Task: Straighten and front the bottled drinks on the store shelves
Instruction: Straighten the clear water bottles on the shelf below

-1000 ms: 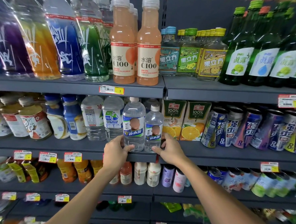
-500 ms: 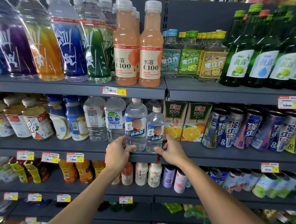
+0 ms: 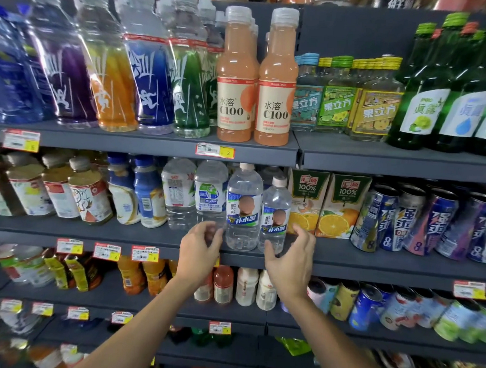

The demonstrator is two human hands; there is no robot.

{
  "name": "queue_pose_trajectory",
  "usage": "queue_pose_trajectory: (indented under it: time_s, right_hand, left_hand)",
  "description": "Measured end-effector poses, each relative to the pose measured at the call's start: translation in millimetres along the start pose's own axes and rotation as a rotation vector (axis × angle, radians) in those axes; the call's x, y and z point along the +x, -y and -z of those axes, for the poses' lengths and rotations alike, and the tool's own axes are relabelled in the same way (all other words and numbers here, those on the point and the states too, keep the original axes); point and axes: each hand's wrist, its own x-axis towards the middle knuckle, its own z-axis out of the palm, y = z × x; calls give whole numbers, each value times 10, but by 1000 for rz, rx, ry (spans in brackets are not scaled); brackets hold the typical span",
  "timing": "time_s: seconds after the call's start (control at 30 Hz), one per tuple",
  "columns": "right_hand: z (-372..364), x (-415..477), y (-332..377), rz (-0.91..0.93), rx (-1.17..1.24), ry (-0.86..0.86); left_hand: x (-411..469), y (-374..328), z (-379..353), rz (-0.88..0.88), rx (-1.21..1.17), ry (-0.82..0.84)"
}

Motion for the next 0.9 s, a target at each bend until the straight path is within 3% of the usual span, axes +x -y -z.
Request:
queue_pose_trajectory:
  time_s: [0.13, 0.23, 0.37, 0.47, 0.73, 0.9]
  right_hand:
    - [-176, -218, 241, -101, 73, -160]
    - [-310, -386, 427, -13, 148, -243]
    - [-576, -543, 824, 169, 91, -179]
    - [-835, -557, 1144, 200, 20, -120]
    - [-1316, -399, 1560, -169, -128, -115]
    - [-1485, -366, 1577, -342, -212, -97]
  left_hand:
    - [90, 150, 144, 35, 23, -89]
    - [185, 276, 270, -4, 118, -172]
    - [411, 419, 494, -87, 263, -224]
    - [626, 511, 624, -153, 348, -219]
    - [701, 544, 543, 78, 307, -214]
    - [677, 607, 446, 106, 260, -195]
